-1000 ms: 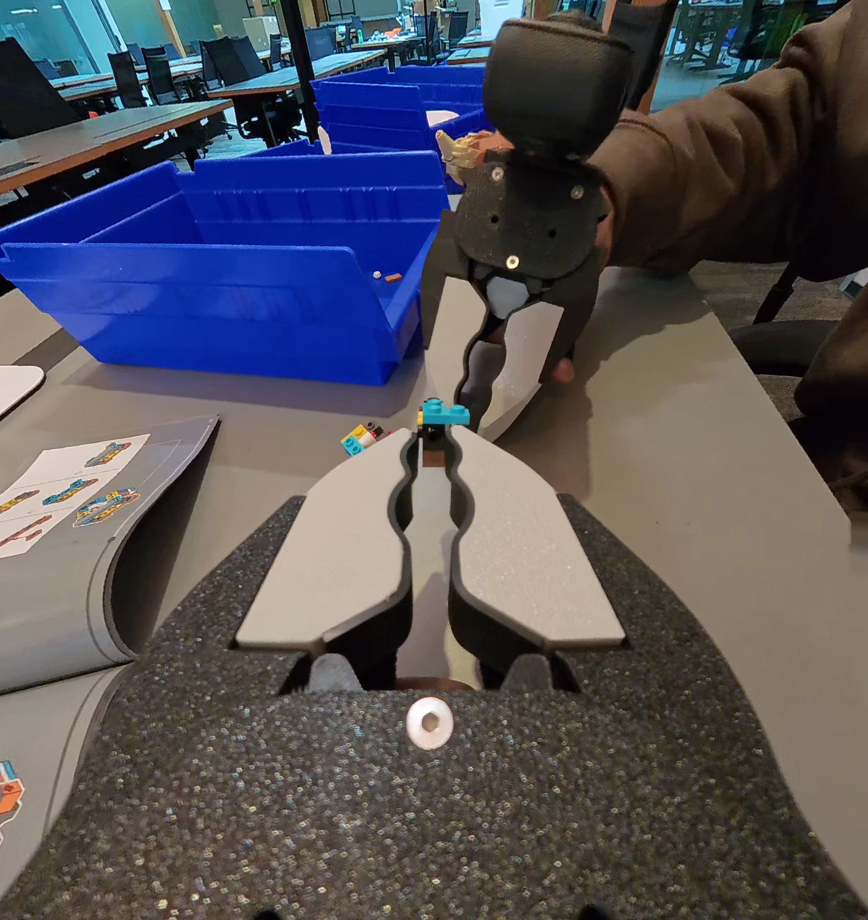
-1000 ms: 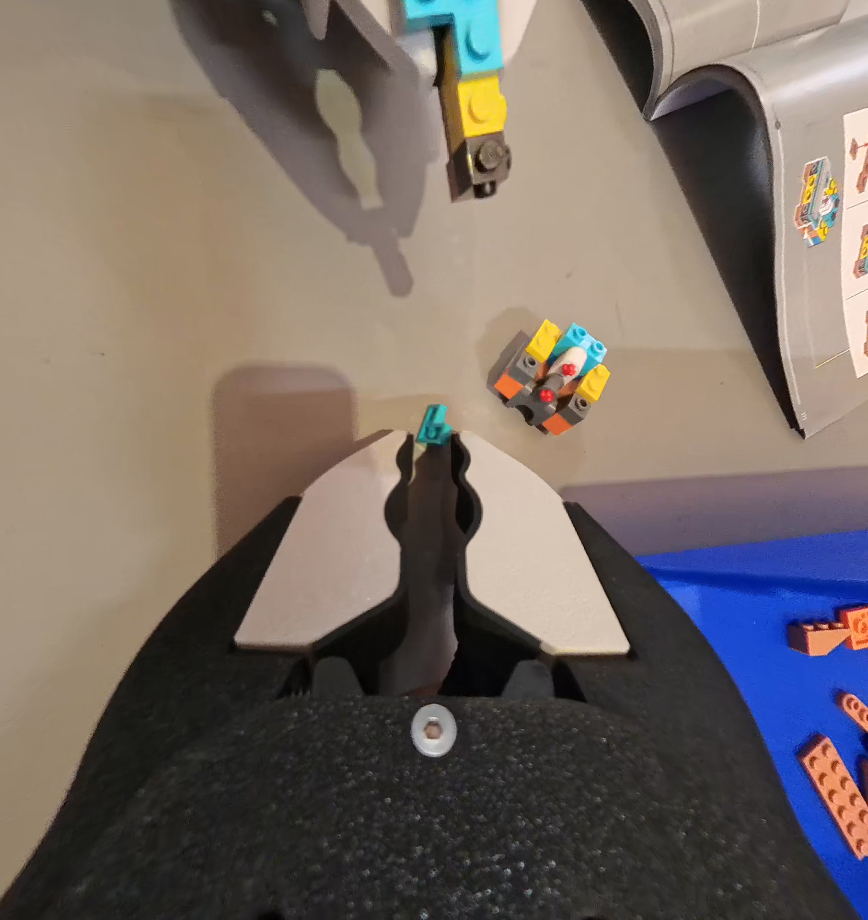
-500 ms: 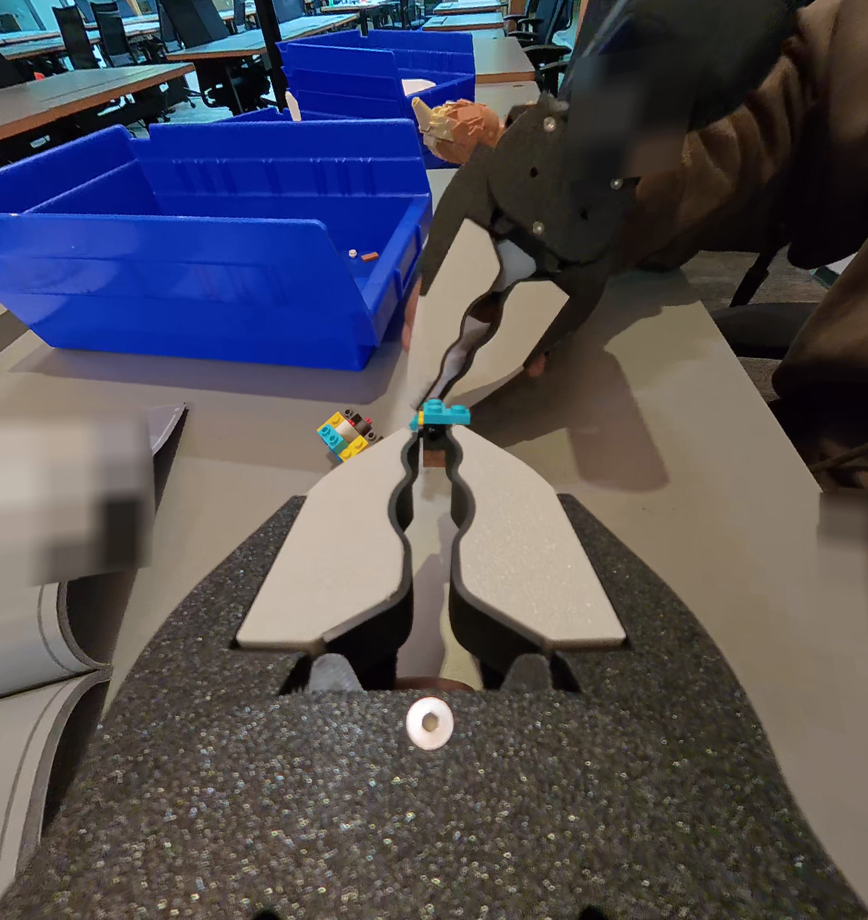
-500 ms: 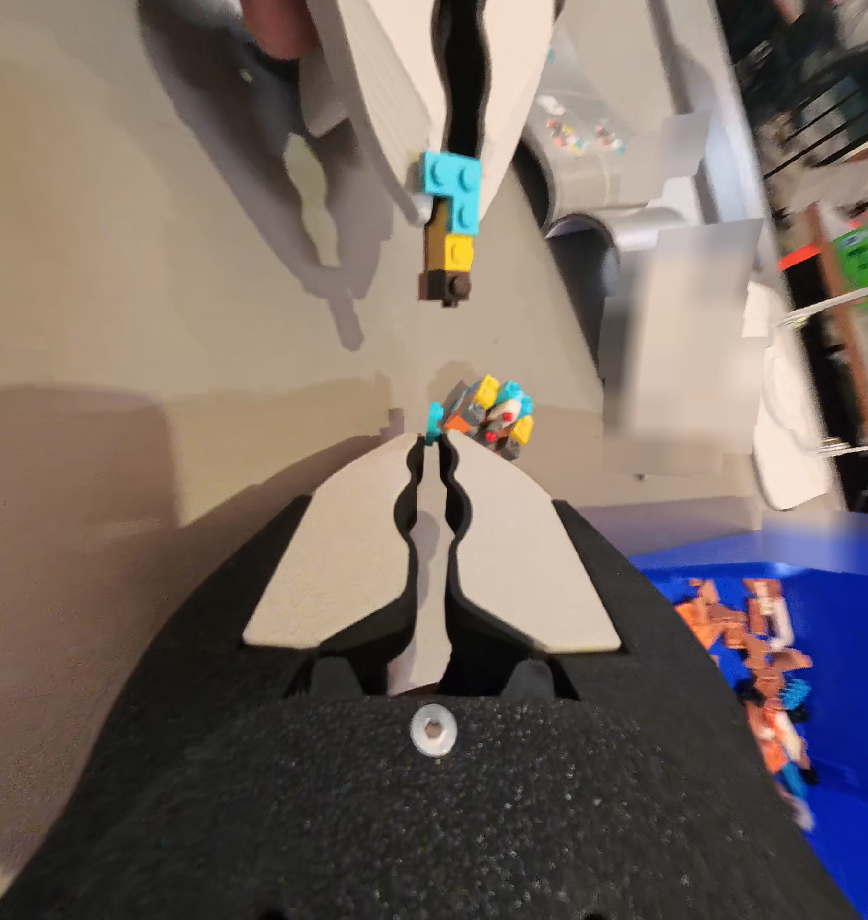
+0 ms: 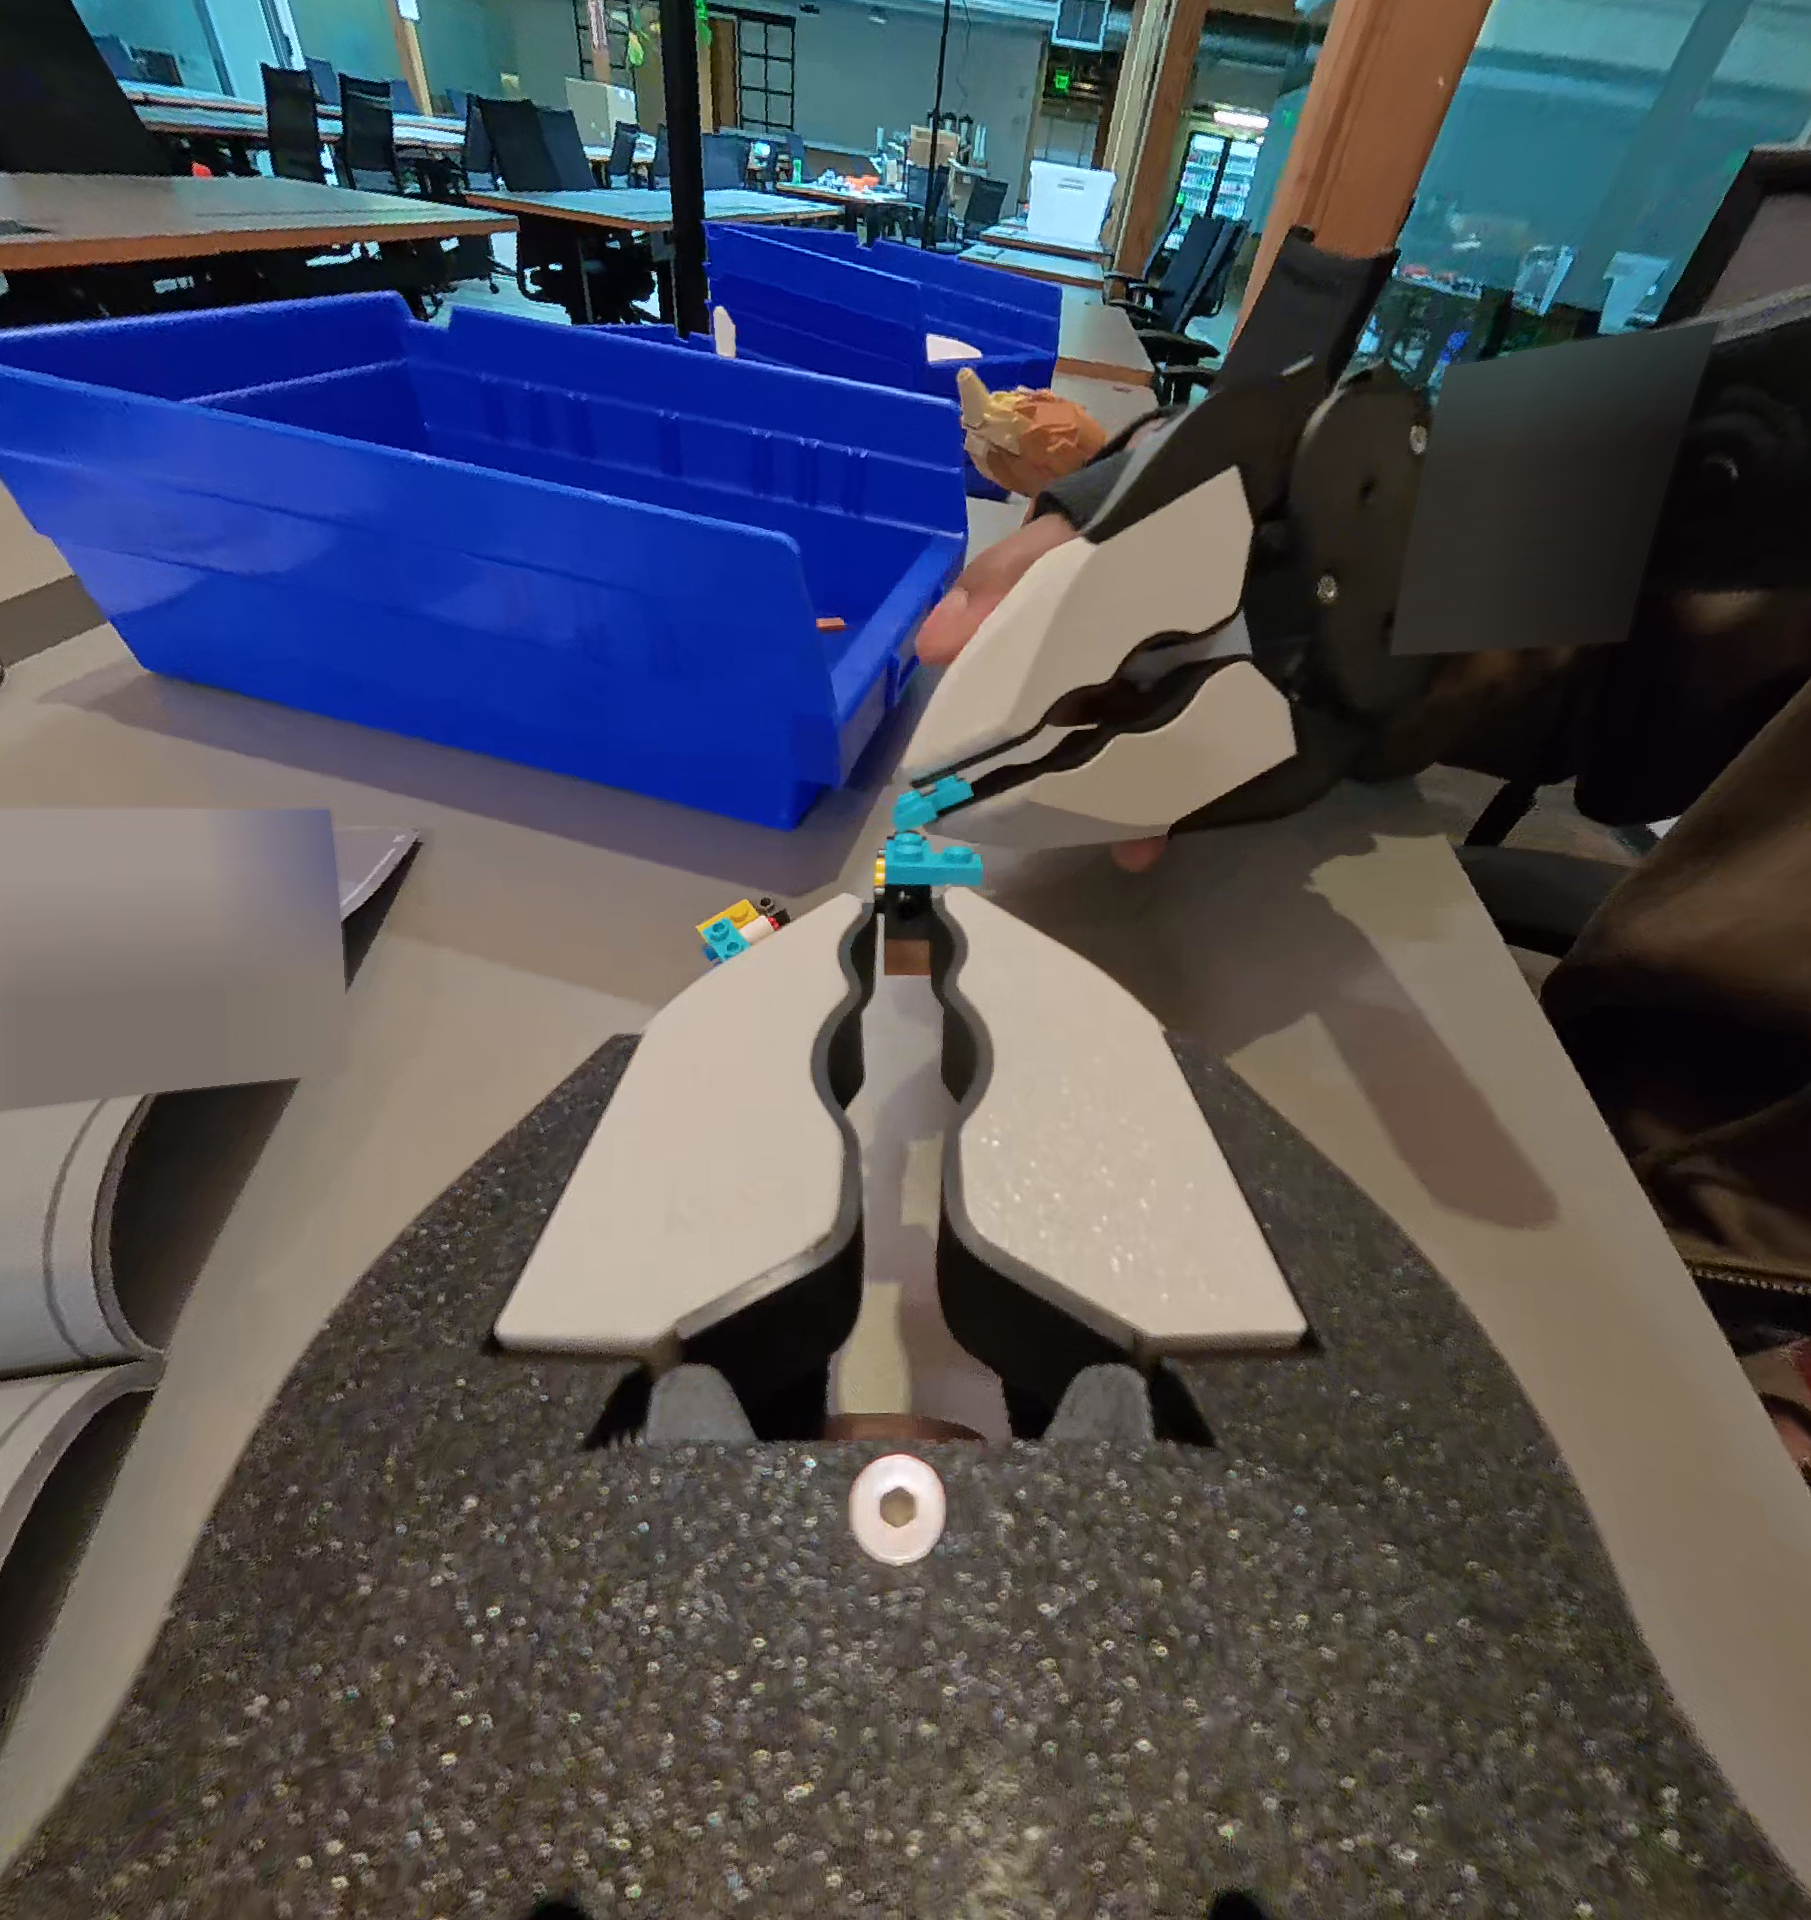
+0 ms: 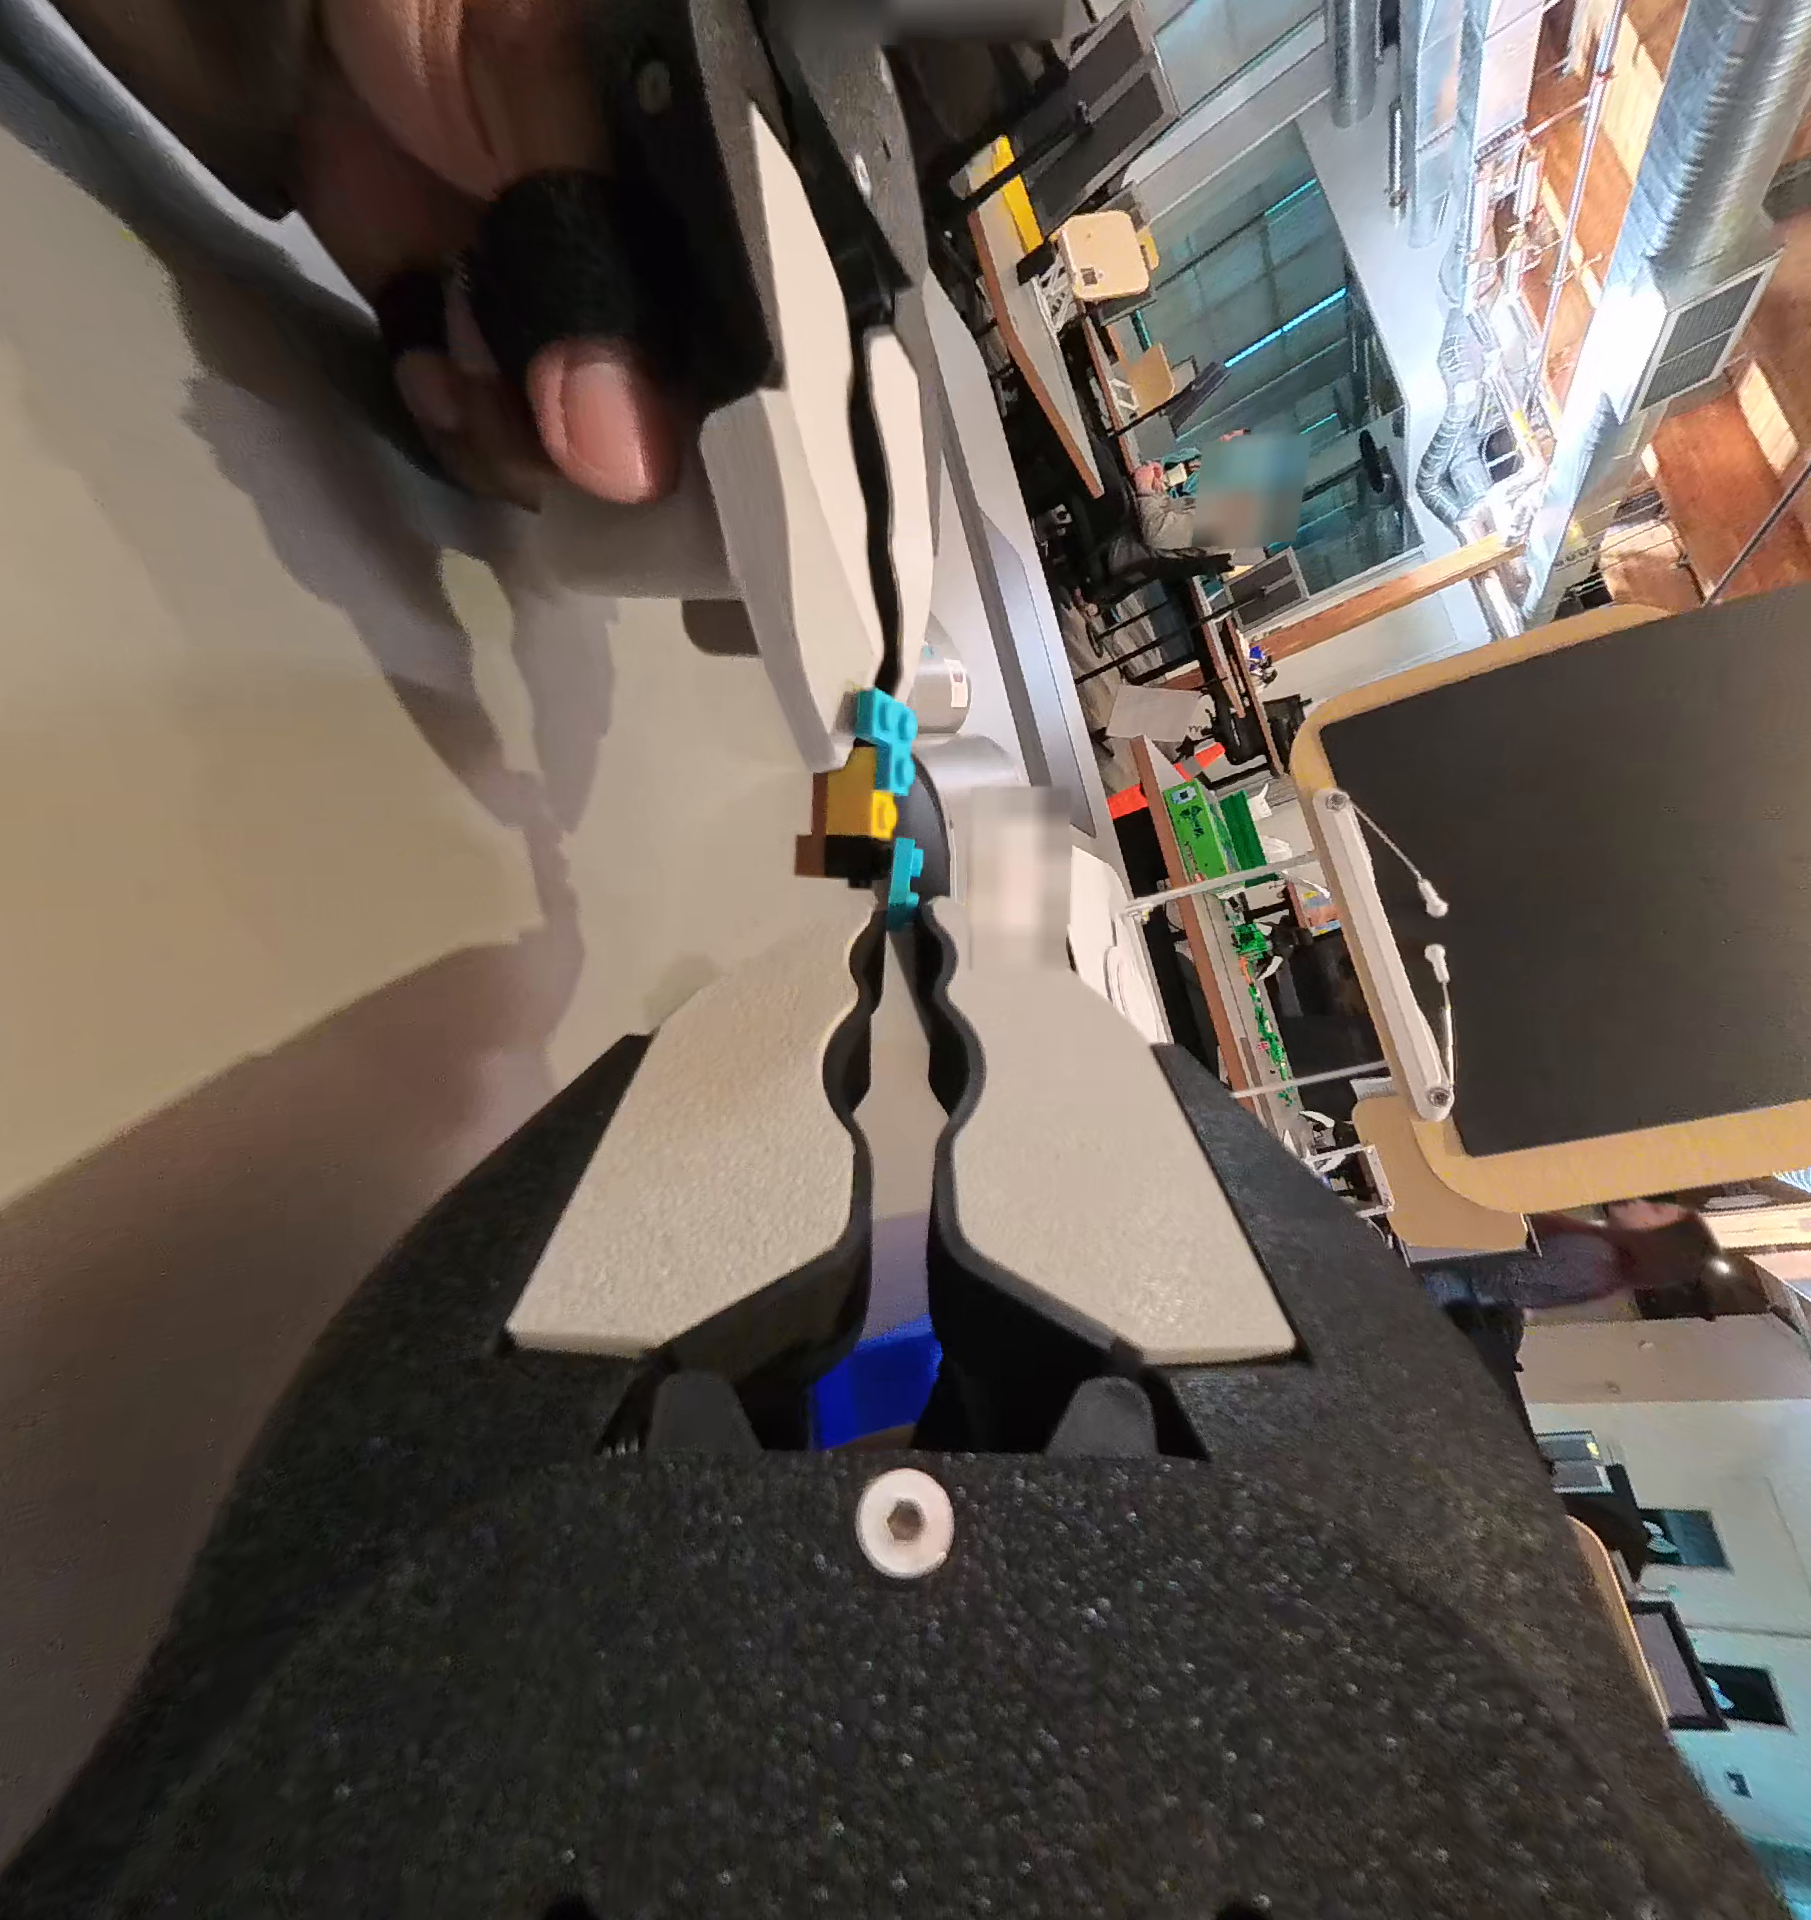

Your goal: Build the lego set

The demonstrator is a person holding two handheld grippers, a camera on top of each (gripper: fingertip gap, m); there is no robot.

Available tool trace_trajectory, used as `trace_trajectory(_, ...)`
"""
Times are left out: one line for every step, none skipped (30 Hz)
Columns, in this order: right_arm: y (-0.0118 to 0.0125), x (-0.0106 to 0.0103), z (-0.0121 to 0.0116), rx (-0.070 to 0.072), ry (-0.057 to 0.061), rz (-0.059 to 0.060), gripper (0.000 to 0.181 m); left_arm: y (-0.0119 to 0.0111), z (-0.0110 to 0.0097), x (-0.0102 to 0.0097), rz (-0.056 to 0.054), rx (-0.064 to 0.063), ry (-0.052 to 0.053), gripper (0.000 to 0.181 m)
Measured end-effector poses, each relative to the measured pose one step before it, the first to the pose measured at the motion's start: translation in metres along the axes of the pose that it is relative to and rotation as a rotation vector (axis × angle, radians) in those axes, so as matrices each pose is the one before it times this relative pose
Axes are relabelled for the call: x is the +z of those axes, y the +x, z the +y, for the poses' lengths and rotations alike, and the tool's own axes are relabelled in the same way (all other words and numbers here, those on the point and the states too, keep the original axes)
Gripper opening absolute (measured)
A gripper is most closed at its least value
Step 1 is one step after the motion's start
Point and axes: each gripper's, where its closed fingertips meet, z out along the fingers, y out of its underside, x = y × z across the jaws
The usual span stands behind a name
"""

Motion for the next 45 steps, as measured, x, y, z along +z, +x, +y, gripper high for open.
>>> trace_trajectory(0.00025, 0.00072, -0.00093, -0.0026, -0.0003, 0.0042, 0.005, -0.00023, -0.00012, -0.00010, 0.0009, -0.0088, 0.0011, 0.009)
trace_trajectory(-0.00021, 0.00068, -0.00085, -0.0043, -0.0012, 0.0008, 0.005, -0.00020, 0.00009, 0.00005, -0.0002, -0.0035, -0.0004, 0.009)
trace_trajectory(0.00004, 0.00074, -0.00065, -0.0044, -0.0015, 0.0017, 0.005, -0.00003, 0.00015, 0.00012, -0.0004, -0.0022, -0.0008, 0.009)
trace_trajectory(0.00001, 0.00059, -0.00057, -0.0024, -0.0015, 0.0007, 0.005, 0.00016, -0.00020, 0.00006, 0.0007, -0.0041, 0.0014, 0.009)
trace_trajectory(0.00002, 0.00061, -0.00037, -0.0004, -0.0018, -0.0008, 0.005, 0.00020, -0.00003, 0.00027, 0.0029, -0.0084, 0.0006, 0.009)
trace_trajectory(-0.00015, 0.00049, -0.00041, 0.0000, -0.0019, -0.0024, 0.005, -0.00025, -0.00011, 0.00013, 0.0003, -0.0102, 0.0011, 0.009)
trace_trajectory(-0.00043, 0.00065, -0.00003, 0.0005, -0.0029, -0.0041, 0.005, -0.00024, -0.00041, -0.00017, 0.0004, -0.0072, 0.0036, 0.009)
trace_trajectory(-0.00051, 0.00042, -0.00002, 0.0006, -0.0023, -0.0034, 0.005, -0.00028, -0.00057, -0.00028, 0.0005, -0.0065, 0.0041, 0.009)
trace_trajectory(-0.00017, 0.00042, -0.00019, 0.0004, -0.0009, -0.0008, 0.005, -0.00022, -0.00041, -0.00017, 0.0007, -0.0083, 0.0042, 0.009)
trace_trajectory(-0.00007, 0.00016, -0.00004, 0.0002, -0.0006, -0.0004, 0.005, -0.00014, -0.00046, -0.00015, 0.0012, -0.0086, 0.0045, 0.009)
trace_trajectory(-0.00008, 0.00023, -0.00016, 0.0008, 0.0004, -0.0001, 0.005, -0.00014, -0.00038, -0.00008, 0.0007, -0.0076, 0.0029, 0.009)
trace_trajectory(0.00002, 0.00030, 0.00010, 0.0023, -0.0008, -0.0003, 0.005, -0.00049, -0.00006, 0.00001, -0.0007, -0.0075, 0.0015, 0.009)
trace_trajectory(0.00002, 0.00048, 0.00017, 0.0049, -0.0006, -0.0007, 0.005, -0.00042, -0.00020, -0.00005, -0.0013, -0.0085, 0.0020, 0.009)
trace_trajectory(0.00007, 0.00034, 0.00007, 0.0077, 0.0009, -0.0005, 0.005, -0.00037, -0.00039, -0.00007, -0.0005, -0.0082, 0.0036, 0.009)
trace_trajectory(0.00001, 0.00034, 0.00003, 0.0101, 0.0017, -0.0017, 0.005, -0.00024, -0.00048, -0.00016, 0.0005, -0.0086, 0.0043, 0.009)
trace_trajectory(0.00001, 0.00051, 0.00008, 0.0112, 0.0019, -0.0029, 0.005, -0.00050, -0.00031, -0.00018, 0.0000, -0.0113, 0.0038, 0.009)
trace_trajectory(0.00028, 0.00041, -0.00003, 0.0116, 0.0026, -0.0021, 0.005, -0.00042, -0.00053, -0.00014, 0.0004, -0.0115, 0.0046, 0.009)
trace_trajectory(0.00042, 0.00028, -0.00030, 0.0112, 0.0049, -0.0007, 0.005, -0.00019, -0.00071, -0.00031, 0.0021, -0.0105, 0.0064, 0.009)
trace_trajectory(0.00068, 0.00017, -0.00049, 0.0104, 0.0055, -0.0003, 0.005, -0.00018, -0.00094, -0.00033, 0.0030, -0.0112, 0.0078, 0.009)
trace_trajectory(0.00061, 0.00011, -0.00039, 0.0103, 0.0046, -0.0009, 0.005, -0.00006, -0.00085, -0.00034, 0.0039, -0.0131, 0.0082, 0.009)
trace_trajectory(0.00030, 0.00017, -0.00029, 0.0108, 0.0042, -0.0036, 0.005, -0.00005, -0.00088, -0.00034, 0.0044, -0.0112, 0.0067, 0.009)
trace_trajectory(0.00026, 0.00017, -0.00036, 0.0114, 0.0048, -0.0047, 0.006, 0.00023, -0.00106, -0.00038, 0.0044, -0.0084, 0.0085, 0.009)
trace_trajectory(0.00039, 0.00015, -0.00046, 0.0122, 0.0062, -0.0035, 0.006, 0.00006, -0.00045, -0.00018, 0.0022, -0.0063, 0.0047, 0.009)
trace_trajectory(0.00028, 0.00010, -0.00027, 0.0118, 0.0057, -0.0055, 0.006, -0.00010, -0.00036, -0.00010, 0.0016, -0.0050, 0.0030, 0.009)
trace_trajectory(0.00017, 0.00006, -0.00020, 0.0108, 0.0049, -0.0059, 0.006, 0.00004, -0.00033, -0.00017, 0.0018, -0.0043, 0.0024, 0.009)
trace_trajectory(-0.00002, 0.00004, -0.00033, 0.0089, 0.0057, -0.0072, 0.006, 0.00019, -0.00036, -0.00016, 0.0025, -0.0032, 0.0029, 0.009)
trace_trajectory(-0.00053, -0.00017, -0.00045, 0.0051, 0.0070, -0.0097, 0.006, 0.00039, -0.00005, -0.00005, 0.0035, -0.0017, 0.0008, 0.009)
trace_trajectory(-0.00087, -0.00024, -0.00054, -0.0002, 0.0074, -0.0117, 0.007, 0.00037, 0.00017, -0.00002, 0.0028, 0.0009, -0.0011, 0.009)
trace_trajectory(-0.00094, -0.00038, -0.00059, -0.0028, 0.0078, -0.0121, 0.007, 0.00024, 0.00034, 0.00022, 0.0015, 0.0004, -0.0028, 0.009)
trace_trajectory(-0.00076, -0.00029, -0.00055, -0.0011, 0.0068, -0.0107, 0.007, 0.00016, 0.00029, 0.00018, 0.0006, 0.0010, -0.0012, 0.009)
trace_trajectory(-0.00028, -0.00007, -0.00019, 0.0017, 0.0039, -0.0076, 0.008, 0.00032, -0.00007, -0.00008, 0.0014, 0.0012, 0.0004, 0.009)
trace_trajectory(-0.00047, -0.00012, -0.00002, 0.0034, 0.0037, -0.0090, 0.008, 0.00010, 0.00007, -0.00019, 0.0022, -0.0011, -0.0003, 0.009)
trace_trajectory(-0.00044, 0.00002, 0.00004, 0.0038, 0.0020, -0.0094, 0.008, 0.00016, 0.00011, -0.00008, 0.0023, -0.0014, -0.0006, 0.009)
trace_trajectory(-0.00058, -0.00019, -0.00005, 0.0004, 0.0014, -0.0085, 0.009, 0.00026, 0.00014, 0.00000, 0.0018, 0.0007, -0.0009, 0.009)
trace_trajectory(-0.00073, -0.00024, -0.00020, -0.0040, 0.0008, -0.0095, 0.009, 0.00041, 0.00027, -0.00013, 0.0023, 0.0019, -0.0023, 0.009)
trace_trajectory(-0.00117, -0.00025, -0.00010, -0.0072, 0.0003, -0.0117, 0.010, 0.00040, 0.00034, -0.00004, 0.0030, 0.0020, -0.0023, 0.009)
trace_trajectory(-0.00102, -0.00035, -0.00014, -0.0071, 0.0008, -0.0112, 0.011, 0.00054, 0.00011, -0.00011, 0.0030, 0.0021, -0.0009, 0.009)
trace_trajectory(-0.00092, -0.00036, -0.00032, -0.0046, 0.0007, -0.0110, 0.012, 0.00066, 0.00029, 0.00005, 0.0042, 0.0017, -0.0018, 0.009)
trace_trajectory(-0.00090, -0.00048, -0.00014, -0.0028, 0.0000, -0.0113, 0.012, 0.00062, 0.00045, 0.00023, 0.0041, 0.0011, -0.0025, 0.009)
trace_trajectory(-0.00063, -0.00041, -0.00003, -0.0023, 0.0003, -0.0101, 0.013, 0.00052, 0.00022, 0.00009, 0.0031, 0.0015, -0.0013, 0.009)
trace_trajectory(-0.00076, -0.00043, -0.00017, -0.0016, 0.0015, -0.0104, 0.013, 0.00047, 0.00004, -0.00007, 0.0029, 0.0010, -0.0007, 0.009)
trace_trajectory(-0.00083, -0.00033, -0.00012, -0.0008, 0.0009, -0.0097, 0.013, 0.00029, 0.00024, 0.00013, 0.0027, -0.0001, -0.0014, 0.009)
trace_trajectory(-0.00088, -0.00027, 0.00006, -0.0002, 0.0000, -0.0096, 0.014, 0.00022, 0.00026, 0.00006, 0.0015, -0.0005, -0.0013, 0.009)
trace_trajectory(-0.00060, -0.00002, 0.00002, 0.0002, 0.0000, -0.0068, 0.015, 0.00011, 0.00004, 0.00004, 0.0012, -0.0002, -0.0005, 0.009)
trace_trajectory(-0.00023, -0.00008, -0.00004, 0.0014, 0.0006, -0.0030, 0.015, 0.00014, 0.00001, -0.00008, 0.0009, -0.0010, 0.0007, 0.009)
